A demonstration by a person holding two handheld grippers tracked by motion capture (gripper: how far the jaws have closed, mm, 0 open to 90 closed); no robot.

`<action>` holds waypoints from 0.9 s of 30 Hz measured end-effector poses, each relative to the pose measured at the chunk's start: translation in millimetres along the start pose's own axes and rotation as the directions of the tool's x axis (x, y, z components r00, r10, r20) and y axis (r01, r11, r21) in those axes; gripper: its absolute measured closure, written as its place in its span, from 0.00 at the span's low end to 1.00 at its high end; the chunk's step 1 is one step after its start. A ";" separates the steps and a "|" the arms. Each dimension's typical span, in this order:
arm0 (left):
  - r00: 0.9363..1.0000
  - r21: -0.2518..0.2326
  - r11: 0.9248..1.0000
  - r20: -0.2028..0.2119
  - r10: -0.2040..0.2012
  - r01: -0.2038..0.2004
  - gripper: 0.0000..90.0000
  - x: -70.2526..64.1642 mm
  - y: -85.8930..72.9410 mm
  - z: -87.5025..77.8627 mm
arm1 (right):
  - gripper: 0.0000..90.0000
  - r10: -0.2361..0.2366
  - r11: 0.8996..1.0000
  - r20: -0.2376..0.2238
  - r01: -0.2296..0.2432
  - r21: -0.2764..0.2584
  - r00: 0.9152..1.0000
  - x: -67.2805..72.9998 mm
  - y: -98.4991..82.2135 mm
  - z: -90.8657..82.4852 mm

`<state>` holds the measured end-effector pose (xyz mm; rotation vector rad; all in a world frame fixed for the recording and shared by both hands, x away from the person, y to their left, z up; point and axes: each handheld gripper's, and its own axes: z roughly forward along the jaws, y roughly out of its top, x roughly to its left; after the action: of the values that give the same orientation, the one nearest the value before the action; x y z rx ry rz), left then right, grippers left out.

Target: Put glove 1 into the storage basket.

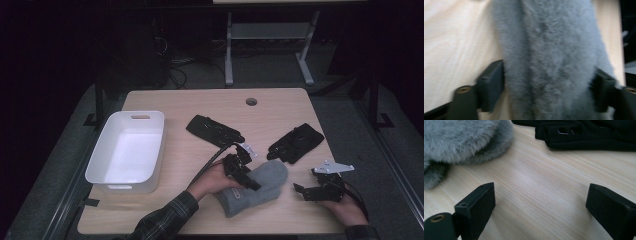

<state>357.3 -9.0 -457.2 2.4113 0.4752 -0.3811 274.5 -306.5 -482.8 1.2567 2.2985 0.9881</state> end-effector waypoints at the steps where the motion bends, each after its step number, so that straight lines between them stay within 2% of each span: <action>1: 1.000 0.003 1.000 0.010 -0.001 0.001 0.38 0.4 -0.1 -0.1 | 0.10 -0.001 1.000 0.000 0.001 0.000 1.000 -0.1 0.0 0.0; 4: 0.998 0.011 1.000 0.056 -0.005 0.005 0.46 3.7 -0.7 -0.4 | 0.10 0.000 1.000 0.000 0.000 0.000 1.000 0.0 0.0 0.0; 8: 0.996 0.011 1.000 0.086 -0.015 0.014 0.60 4.5 -0.9 -0.8 | 0.10 0.000 1.000 0.000 0.000 0.000 1.000 0.0 0.0 0.0; 14: 0.998 0.027 1.000 0.068 0.014 -0.016 0.76 0.1 0.7 -4.1 | 0.10 -0.001 1.000 0.000 0.001 0.000 1.000 0.0 -0.1 0.0; 19: 0.999 0.018 0.999 0.025 0.039 -0.039 0.80 -7.8 2.3 -7.5 | 0.10 0.000 1.000 0.000 0.000 0.000 1.000 -0.1 0.0 0.0; 23: 0.999 0.012 0.999 0.022 0.031 -0.031 0.81 -11.2 3.1 -12.7 | 0.10 0.000 1.000 -0.001 0.000 0.000 1.000 -0.1 0.1 0.0; 27: 0.999 0.011 0.999 0.006 0.040 -0.040 0.82 -14.2 3.1 -21.0 | 0.10 0.000 1.000 -0.001 0.000 0.000 1.000 -0.2 0.1 0.0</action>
<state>349.1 -1.2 -434.3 2.4261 0.4224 -0.3741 274.6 -306.7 -482.8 1.2562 2.2990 0.9888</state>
